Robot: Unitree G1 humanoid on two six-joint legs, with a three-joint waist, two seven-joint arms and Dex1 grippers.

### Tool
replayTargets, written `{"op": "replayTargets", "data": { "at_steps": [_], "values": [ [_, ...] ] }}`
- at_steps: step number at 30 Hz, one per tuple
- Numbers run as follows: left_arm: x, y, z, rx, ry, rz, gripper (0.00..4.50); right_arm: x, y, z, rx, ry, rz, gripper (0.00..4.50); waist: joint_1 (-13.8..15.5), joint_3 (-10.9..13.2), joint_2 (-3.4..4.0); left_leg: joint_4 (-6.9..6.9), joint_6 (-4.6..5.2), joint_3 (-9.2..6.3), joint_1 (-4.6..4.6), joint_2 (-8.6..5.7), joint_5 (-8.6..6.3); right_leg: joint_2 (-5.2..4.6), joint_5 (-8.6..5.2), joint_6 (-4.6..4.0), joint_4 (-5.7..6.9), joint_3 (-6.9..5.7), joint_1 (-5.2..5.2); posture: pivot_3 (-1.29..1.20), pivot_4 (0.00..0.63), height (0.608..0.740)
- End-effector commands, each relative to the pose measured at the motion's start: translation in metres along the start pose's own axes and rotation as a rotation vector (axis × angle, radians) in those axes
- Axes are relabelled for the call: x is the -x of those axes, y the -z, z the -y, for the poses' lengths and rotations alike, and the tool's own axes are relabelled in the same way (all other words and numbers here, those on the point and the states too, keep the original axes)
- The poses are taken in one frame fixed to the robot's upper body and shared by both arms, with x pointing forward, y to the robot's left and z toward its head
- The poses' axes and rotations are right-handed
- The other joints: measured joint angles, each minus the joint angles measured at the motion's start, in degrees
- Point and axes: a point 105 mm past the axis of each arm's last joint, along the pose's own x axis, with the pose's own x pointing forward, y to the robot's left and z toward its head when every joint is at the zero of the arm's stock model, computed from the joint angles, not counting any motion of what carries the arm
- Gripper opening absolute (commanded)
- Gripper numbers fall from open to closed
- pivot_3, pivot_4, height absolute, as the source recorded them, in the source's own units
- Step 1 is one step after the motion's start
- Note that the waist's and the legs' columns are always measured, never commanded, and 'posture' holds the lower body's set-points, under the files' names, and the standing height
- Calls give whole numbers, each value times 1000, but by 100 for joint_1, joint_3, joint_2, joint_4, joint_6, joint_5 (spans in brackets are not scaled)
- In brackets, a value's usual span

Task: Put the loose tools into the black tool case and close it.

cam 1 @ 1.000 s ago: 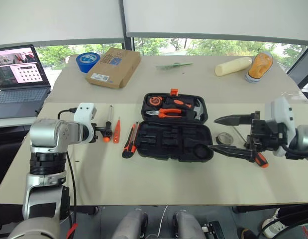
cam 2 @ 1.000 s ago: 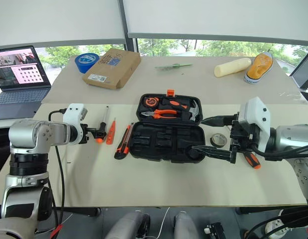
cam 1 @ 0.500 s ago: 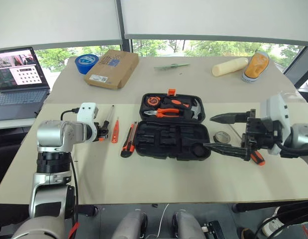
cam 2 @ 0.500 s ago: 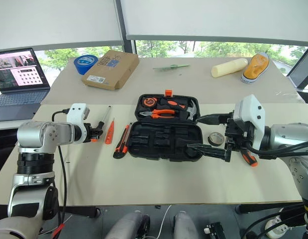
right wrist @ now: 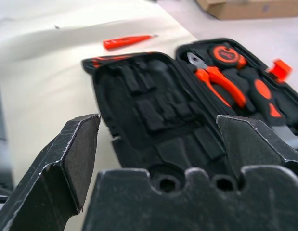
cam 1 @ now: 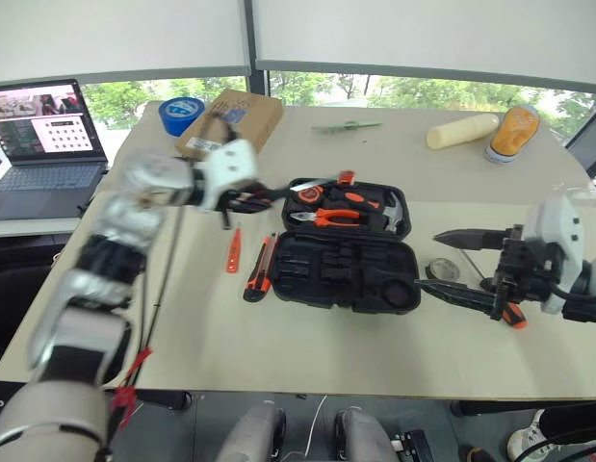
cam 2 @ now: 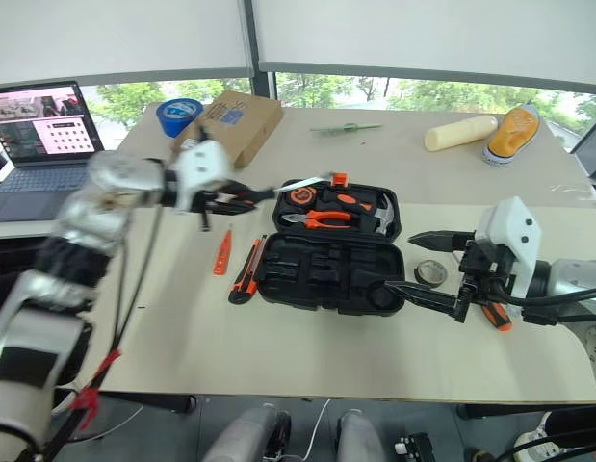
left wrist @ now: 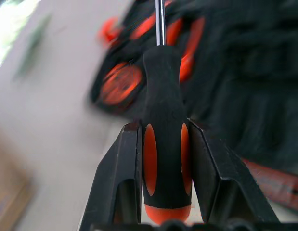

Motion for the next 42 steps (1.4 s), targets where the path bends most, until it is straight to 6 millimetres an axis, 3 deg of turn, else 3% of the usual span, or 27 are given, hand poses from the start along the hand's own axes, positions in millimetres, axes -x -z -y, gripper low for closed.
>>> {"op": "replayTargets", "data": {
  "at_steps": [1, 5, 8, 18, 32, 34, 35, 38, 42],
  "values": [
    [-18, -15, 5, -93, 113, -21, 917, 8, -6, 1, 29, 53, 8, 4500, -38, 1, -2, 0, 5, 8, 0, 0, -1, -2, 0, 2, 3, 1, -1, 0, 150, 738],
    [-47, -14, 8, -83, 139, -110, 917, 14, -4, 2, 23, 94, 3, 4500, -191, 4, -6, -4, 7, 24, 0, 6, -2, 2, 0, 4, 16, 12, -11, 0, 150, 738],
    [-55, -10, 7, -95, 127, -152, 917, 17, -4, 3, 19, 115, 4, 4500, -222, 4, -7, -4, 24, 23, 0, 7, -11, 12, -1, 6, 16, 9, -11, 0, 150, 738],
    [-46, 7, 10, -91, 154, -201, 917, 21, -2, 4, 8, 153, 8, 4500, -211, 5, -7, 4, 25, 22, 2, 6, -12, 19, -2, 10, 15, 10, -10, 0, 150, 738],
    [-56, 21, 17, -78, 168, -246, 917, 19, -2, 7, -3, 171, 30, 4500, -195, 5, -7, 7, 25, 21, 2, 5, -12, 20, -1, 12, 17, 10, -10, 0, 150, 738],
    [-57, 20, 18, -70, 173, -241, 1928, 19, -2, 6, -3, 170, 30, 4500, -196, 5, -7, 7, 25, 22, 2, 5, -12, 20, -1, 12, 17, 11, -9, 0, 150, 738],
    [-57, 20, 18, -68, 171, -239, 2071, 18, -2, 6, -3, 169, 31, 4500, -196, 5, -7, 8, 25, 22, 2, 5, -12, 20, -1, 12, 17, 10, -9, 0, 150, 738],
    [-53, 17, 15, -74, 167, -231, 3160, 18, -2, 6, -3, 167, 34, 4500, -192, 5, -7, 11, 26, 22, 2, 5, -12, 19, -1, 12, 18, 10, -9, 0, 150, 738],
    [-41, -3, 5, -72, 152, -173, 4488, 17, -2, 7, -2, 164, 36, 4500, -201, 4, -7, 11, 26, 21, 2, 5, -12, 21, -1, 12, 22, 10, -10, 0, 150, 738]
  ]
}}
